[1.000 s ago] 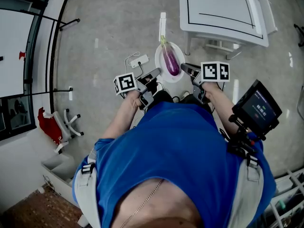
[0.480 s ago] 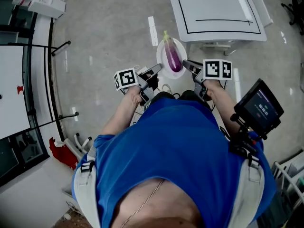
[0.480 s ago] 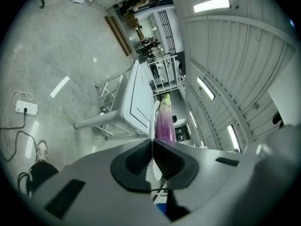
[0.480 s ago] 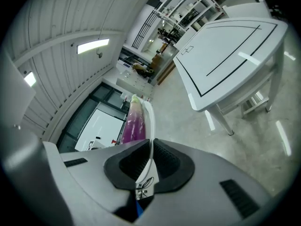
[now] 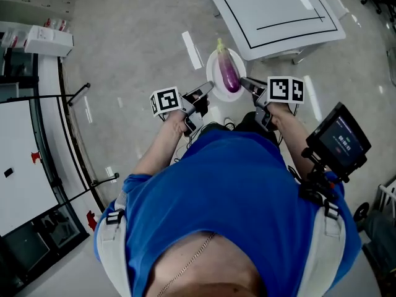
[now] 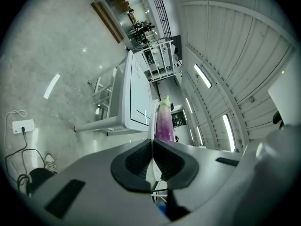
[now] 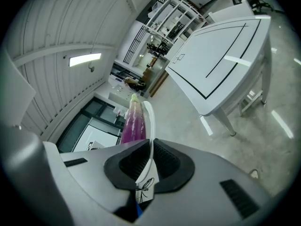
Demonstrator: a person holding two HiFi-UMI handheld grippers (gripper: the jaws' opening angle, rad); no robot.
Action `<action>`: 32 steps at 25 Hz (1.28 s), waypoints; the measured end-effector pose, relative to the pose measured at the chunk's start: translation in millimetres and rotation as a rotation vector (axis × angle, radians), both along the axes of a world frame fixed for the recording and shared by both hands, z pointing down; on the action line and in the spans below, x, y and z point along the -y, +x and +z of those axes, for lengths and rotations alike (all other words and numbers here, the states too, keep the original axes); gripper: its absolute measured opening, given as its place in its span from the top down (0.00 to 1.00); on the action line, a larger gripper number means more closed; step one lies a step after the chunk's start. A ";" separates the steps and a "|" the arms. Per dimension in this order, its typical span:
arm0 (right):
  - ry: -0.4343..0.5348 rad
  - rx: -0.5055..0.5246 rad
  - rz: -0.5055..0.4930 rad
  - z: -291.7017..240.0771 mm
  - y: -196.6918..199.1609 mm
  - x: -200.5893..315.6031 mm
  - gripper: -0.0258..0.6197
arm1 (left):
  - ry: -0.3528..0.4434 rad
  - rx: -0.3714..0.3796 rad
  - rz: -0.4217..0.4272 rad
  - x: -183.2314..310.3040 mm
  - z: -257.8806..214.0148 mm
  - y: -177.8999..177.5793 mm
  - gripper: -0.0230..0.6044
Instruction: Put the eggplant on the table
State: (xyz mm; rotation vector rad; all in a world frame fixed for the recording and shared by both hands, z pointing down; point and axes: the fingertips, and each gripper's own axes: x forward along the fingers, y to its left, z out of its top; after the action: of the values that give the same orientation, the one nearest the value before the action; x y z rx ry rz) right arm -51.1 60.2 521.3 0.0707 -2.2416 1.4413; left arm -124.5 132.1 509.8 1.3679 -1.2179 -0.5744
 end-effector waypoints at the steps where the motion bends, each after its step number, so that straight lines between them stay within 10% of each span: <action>1: -0.001 -0.002 0.005 -0.7 0.4 1.1 0.92 | 0.000 -0.003 0.003 1.1 -0.9 0.3 0.93; 32: 0.007 0.031 -0.012 -6.4 -11.3 -3.3 0.92 | 0.007 0.008 -0.047 -4.7 -3.0 -9.9 0.93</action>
State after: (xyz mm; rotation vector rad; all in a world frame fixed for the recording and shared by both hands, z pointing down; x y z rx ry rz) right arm -62.4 63.5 514.9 0.0370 -2.2687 1.4374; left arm -134.3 136.9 506.8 1.3511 -1.2583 -0.6070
